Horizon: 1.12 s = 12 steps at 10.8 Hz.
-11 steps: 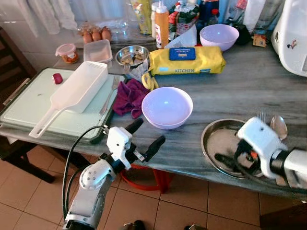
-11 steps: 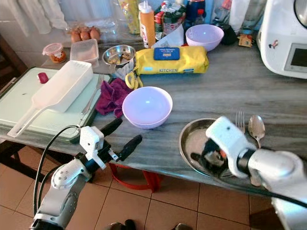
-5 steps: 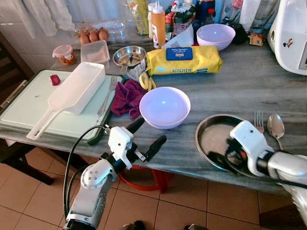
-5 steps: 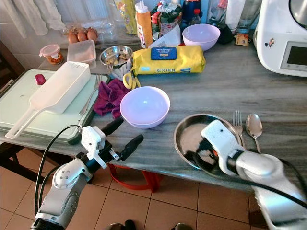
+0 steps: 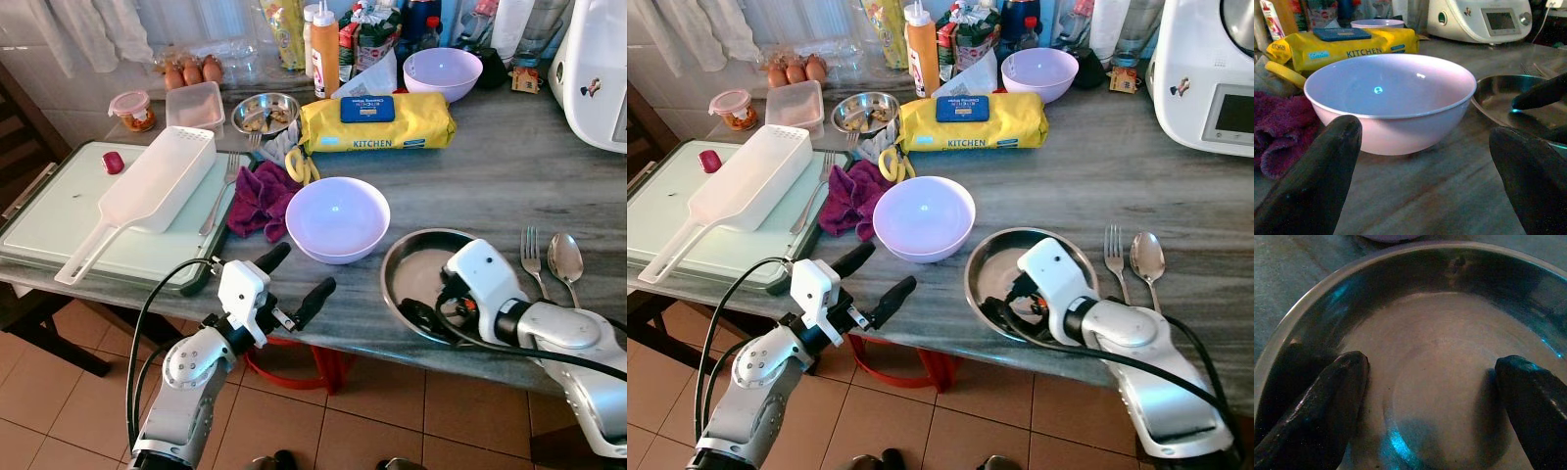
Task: Setting the table
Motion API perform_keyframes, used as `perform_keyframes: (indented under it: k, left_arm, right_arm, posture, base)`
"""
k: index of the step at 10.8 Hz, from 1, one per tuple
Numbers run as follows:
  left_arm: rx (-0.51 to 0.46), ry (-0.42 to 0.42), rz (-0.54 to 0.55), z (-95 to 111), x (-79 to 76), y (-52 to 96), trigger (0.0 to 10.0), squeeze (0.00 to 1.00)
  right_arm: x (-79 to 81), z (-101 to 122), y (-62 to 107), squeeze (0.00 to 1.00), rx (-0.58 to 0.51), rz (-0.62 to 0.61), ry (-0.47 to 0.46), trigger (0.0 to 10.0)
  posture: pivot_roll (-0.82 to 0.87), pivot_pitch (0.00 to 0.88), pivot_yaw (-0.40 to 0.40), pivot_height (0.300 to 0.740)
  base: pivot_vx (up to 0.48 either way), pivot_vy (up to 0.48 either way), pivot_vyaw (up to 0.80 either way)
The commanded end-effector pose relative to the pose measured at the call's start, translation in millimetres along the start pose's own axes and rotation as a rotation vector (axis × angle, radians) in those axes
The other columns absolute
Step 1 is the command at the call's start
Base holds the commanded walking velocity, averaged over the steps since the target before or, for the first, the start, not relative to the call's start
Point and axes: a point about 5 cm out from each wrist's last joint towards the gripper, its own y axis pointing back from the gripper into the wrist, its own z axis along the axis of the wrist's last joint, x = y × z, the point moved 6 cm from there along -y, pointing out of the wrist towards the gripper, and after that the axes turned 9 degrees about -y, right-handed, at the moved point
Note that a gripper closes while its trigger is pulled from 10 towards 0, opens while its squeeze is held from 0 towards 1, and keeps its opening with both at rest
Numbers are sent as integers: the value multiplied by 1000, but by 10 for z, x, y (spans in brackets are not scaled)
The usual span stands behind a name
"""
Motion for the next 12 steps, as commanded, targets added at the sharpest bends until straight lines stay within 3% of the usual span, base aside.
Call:
perform_keyframes:
  k: [1, 2, 6, 8, 10, 12]
  left_arm:
    - [13, -21, 13, -19, 36, 39, 10000, 0]
    - [13, -20, 13, -19, 33, 35, 10000, 0]
    - [-10, -26, 24, 40, 58, -4, 10000, 0]
    - [-16, -40, 46, 60, 121, 12, 10000, 0]
    - [-47, -71, 134, 187, 269, 46, 10000, 0]
    - [-57, -109, 240, 291, 399, 89, 10000, 0]
  right_arm:
    - [69, -13, -25, 0, 6, 30, 1, 10000]
    - [42, -17, -2, 0, 12, 19, 23, 10000]
    - [-190, 440, 178, 0, -155, -109, 51, 10000]
    - [-176, 607, 209, 0, -221, -106, 28, 10000]
    - [-167, 927, 258, 0, -410, -138, 21, 10000]
    - [-210, 1161, 263, 0, -598, -278, -26, 10000]
  posture:
    - [-209, 183, 118, 740]
    - [-209, 183, 118, 740]
    - [-226, 176, 123, 740]
    - [-228, 171, 124, 740]
    - [-209, 166, 117, 740]
    - [-191, 157, 106, 740]
  base:
    - [0, 0, 0]
    - [0, 0, 0]
    - [0, 0, 0]
    - [0, 0, 0]
    - [0, 0, 0]
    - [0, 0, 0]
